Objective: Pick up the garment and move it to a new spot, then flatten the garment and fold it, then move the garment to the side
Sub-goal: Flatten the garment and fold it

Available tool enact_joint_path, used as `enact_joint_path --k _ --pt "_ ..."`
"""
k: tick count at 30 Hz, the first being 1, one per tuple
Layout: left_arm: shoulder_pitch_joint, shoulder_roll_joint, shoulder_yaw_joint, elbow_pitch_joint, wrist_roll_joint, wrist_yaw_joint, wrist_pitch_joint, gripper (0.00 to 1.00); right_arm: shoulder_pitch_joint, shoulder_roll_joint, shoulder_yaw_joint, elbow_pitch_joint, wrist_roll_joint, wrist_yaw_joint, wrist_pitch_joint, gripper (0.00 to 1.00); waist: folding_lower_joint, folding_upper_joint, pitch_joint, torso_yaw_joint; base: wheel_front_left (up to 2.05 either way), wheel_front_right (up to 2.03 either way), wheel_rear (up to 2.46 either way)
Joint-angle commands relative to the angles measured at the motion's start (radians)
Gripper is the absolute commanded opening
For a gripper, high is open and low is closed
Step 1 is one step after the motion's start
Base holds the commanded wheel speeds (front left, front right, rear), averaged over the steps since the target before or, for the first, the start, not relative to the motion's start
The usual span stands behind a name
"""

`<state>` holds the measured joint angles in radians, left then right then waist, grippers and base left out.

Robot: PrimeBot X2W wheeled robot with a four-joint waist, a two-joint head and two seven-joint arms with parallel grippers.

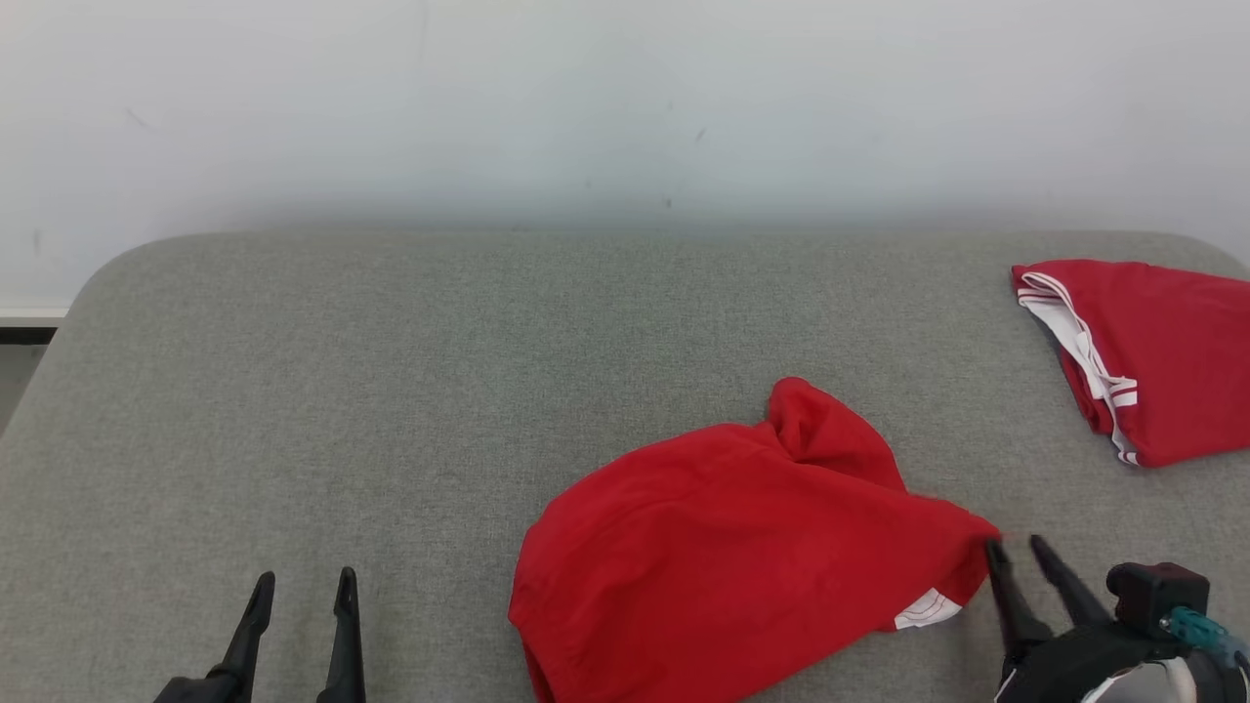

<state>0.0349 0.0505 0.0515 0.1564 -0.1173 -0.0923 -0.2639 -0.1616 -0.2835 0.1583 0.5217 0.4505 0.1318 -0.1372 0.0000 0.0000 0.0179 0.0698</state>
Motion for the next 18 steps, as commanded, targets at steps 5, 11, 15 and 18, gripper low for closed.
enact_joint_path --k 5,11,15,18 --pt "0.013 0.0 0.005 0.002 -0.01 0.0 0.0 1.0 0.041 0.013 -0.017 -0.076 -0.033 -0.003 -0.039 1.0 0.0 0.0 -0.004 -0.003 0.0 0.0 0.0" --pt "0.01 0.0 0.009 -0.001 -0.014 -0.001 0.0 1.0 0.094 0.056 -0.054 -0.192 -0.095 -0.003 -0.106 1.0 0.0 0.0 -0.005 -0.002 0.0 0.0 0.0" --pt "0.012 0.0 0.008 -0.006 -0.017 0.002 0.0 1.0 0.134 0.092 -0.068 -0.269 -0.141 -0.003 -0.123 1.0 0.0 0.0 -0.003 -0.004 0.0 0.0 0.0" --pt "0.013 0.0 0.005 -0.009 -0.018 0.003 0.0 1.0 0.157 0.113 -0.074 -0.309 -0.166 -0.003 -0.126 1.0 0.0 0.0 0.002 -0.006 0.0 0.0 0.0"
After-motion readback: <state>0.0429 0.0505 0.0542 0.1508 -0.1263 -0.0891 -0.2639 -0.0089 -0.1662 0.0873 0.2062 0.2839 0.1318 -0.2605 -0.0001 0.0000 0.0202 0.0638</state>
